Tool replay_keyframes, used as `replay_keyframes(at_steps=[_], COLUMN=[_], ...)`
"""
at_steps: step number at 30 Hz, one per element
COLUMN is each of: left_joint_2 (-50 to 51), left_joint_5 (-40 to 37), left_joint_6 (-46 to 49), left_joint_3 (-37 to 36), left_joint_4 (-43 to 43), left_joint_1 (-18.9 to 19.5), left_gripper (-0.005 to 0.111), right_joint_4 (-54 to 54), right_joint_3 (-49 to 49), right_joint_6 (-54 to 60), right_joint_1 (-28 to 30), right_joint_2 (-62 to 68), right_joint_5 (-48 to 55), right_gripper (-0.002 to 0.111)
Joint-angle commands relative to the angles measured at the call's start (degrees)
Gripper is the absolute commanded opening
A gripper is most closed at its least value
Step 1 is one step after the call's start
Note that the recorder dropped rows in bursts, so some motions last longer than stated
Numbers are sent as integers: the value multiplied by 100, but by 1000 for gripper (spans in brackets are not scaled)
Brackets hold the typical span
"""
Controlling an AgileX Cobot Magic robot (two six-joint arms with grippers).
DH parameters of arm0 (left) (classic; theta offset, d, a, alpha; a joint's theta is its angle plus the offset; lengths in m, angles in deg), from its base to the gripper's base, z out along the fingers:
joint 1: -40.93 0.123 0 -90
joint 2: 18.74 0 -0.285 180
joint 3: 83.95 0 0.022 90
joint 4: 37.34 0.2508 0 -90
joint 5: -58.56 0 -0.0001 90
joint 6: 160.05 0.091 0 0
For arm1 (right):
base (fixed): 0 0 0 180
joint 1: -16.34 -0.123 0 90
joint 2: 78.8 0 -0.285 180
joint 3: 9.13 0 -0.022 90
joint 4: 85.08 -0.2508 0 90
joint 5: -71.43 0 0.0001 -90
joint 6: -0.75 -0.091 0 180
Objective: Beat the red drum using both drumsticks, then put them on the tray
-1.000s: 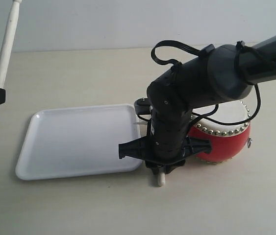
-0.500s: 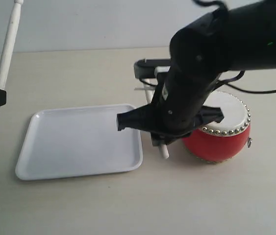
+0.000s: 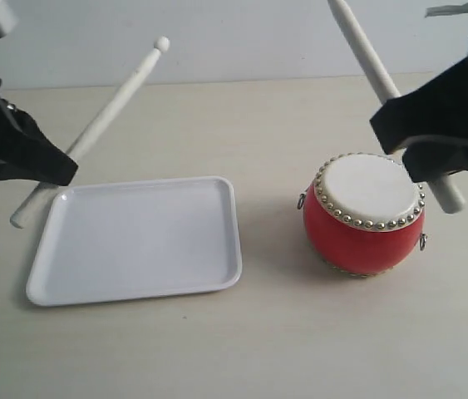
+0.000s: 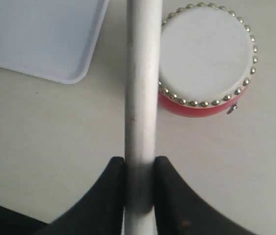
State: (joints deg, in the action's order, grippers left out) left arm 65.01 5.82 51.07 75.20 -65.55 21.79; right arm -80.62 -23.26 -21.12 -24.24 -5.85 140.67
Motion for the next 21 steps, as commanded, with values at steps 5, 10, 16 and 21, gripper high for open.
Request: replay_keyframes(at_steps=[5, 10, 16, 21], left_joint_2=[773, 711, 697, 697], left_joint_5=[-629, -103, 619, 773], left_joint_6=[-880, -944, -1083, -1207], left_joint_3=[696, 626, 429, 420], left_joint_4=[1162, 919, 937, 1012], left_joint_1=[-1254, -1312, -1659, -1928], left_gripper=[0, 0, 0, 0], right_joint_4=[-265, -381, -107, -265], right_joint_3=[-487, -1182, -1379, -1379], right_joint_6=[481, 712, 1373, 2067], right_joint_1=[59, 254, 1222, 2184], right_joint_2=[-76, -288, -809, -753], right_joint_5=[72, 72, 72, 72], right_gripper=[0, 0, 0, 0])
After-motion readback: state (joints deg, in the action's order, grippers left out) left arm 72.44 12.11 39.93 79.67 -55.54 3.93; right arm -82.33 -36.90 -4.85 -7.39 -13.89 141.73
